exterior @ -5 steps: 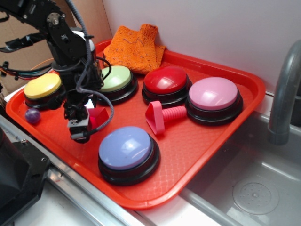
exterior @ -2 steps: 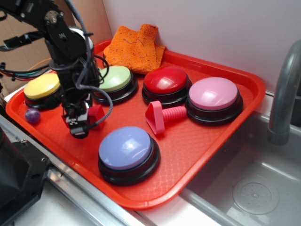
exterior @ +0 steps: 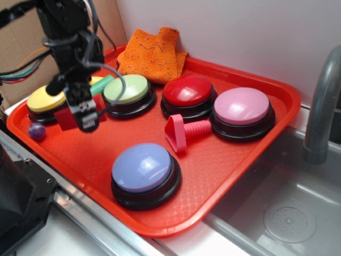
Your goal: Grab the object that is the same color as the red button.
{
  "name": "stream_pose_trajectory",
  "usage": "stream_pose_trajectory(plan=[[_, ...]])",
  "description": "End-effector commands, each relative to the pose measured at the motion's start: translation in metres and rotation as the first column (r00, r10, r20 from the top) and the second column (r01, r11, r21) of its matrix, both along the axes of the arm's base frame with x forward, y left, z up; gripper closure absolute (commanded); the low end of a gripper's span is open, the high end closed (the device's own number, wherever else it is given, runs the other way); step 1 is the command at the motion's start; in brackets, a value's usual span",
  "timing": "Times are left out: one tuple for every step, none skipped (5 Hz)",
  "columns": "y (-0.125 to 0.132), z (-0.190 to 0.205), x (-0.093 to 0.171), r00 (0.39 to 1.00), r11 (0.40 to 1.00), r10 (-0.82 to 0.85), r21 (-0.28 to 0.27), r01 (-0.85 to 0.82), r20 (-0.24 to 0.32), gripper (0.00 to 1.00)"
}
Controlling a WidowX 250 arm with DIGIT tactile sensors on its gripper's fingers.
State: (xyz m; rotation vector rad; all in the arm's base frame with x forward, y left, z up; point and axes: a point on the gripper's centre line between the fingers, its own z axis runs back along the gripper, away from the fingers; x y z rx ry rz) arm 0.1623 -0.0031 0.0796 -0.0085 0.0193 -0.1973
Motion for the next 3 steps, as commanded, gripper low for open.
stream_pose_trajectory(plan=[[-0.0079, 0.0734, 0.021, 0.941, 0.947, 0.32, -0.05, -0.316, 0.111, 1.0], [-0.003, 0.0795, 0.0251, 0.918, 0.93, 0.367, -0.048, -0.364, 0.149, 1.0], [-0.0024, 0.0754, 0.026, 0.919, 0.929, 0.368, -0.006, -0.37, 0.14, 1.0]])
